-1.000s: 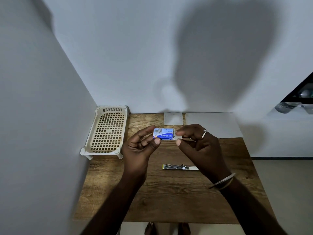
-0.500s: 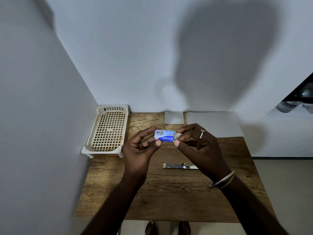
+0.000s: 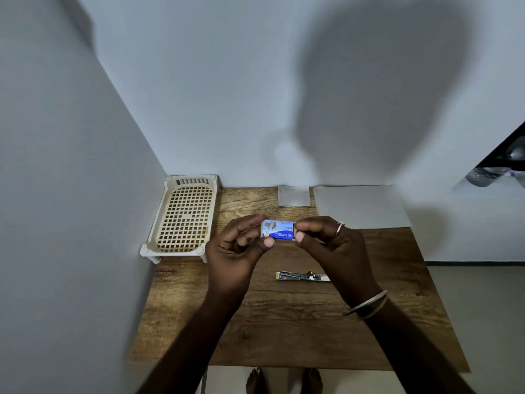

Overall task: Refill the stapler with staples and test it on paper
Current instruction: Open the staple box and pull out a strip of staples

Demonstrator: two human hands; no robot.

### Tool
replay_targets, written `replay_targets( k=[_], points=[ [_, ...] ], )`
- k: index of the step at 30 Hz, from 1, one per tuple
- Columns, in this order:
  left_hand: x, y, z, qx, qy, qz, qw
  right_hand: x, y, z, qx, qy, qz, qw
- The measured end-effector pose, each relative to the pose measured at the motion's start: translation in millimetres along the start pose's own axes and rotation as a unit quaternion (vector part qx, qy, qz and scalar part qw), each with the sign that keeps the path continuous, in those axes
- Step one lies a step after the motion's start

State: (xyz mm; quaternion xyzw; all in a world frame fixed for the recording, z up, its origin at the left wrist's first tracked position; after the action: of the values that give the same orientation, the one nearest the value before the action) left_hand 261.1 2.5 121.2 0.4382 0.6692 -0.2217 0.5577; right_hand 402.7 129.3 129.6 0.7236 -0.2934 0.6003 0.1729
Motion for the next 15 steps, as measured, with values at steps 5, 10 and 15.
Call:
replay_targets(
  k=[5, 10, 15],
  points=[
    [-5, -4, -3, 0.020, 0.018, -0.064, 0.998, -11, 4, 2, 0.016, 0.073, -0.136, 0.988],
    [-5, -5, -5, 0.029, 0.009, -0.049, 0.998, -16, 8, 3, 0.026, 0.099, -0.195, 0.975],
    [0, -6, -1, 0.016, -0.014, 0.009, 1.000, -11, 6, 3, 0.027, 0.097, -0.168, 0.981]
  ],
)
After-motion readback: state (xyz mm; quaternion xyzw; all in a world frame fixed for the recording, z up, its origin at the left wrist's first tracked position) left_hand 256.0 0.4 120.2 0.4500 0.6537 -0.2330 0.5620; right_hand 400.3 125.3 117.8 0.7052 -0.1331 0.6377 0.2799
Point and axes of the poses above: each hand's wrist, its own z-axis away from the middle knuckle, its own y-axis out of the palm, x = y × z, the point moved 1 cm from there along -z, towards the middle knuckle, and after that the axes turned 13 degrees about x, right-handed, at the moved point
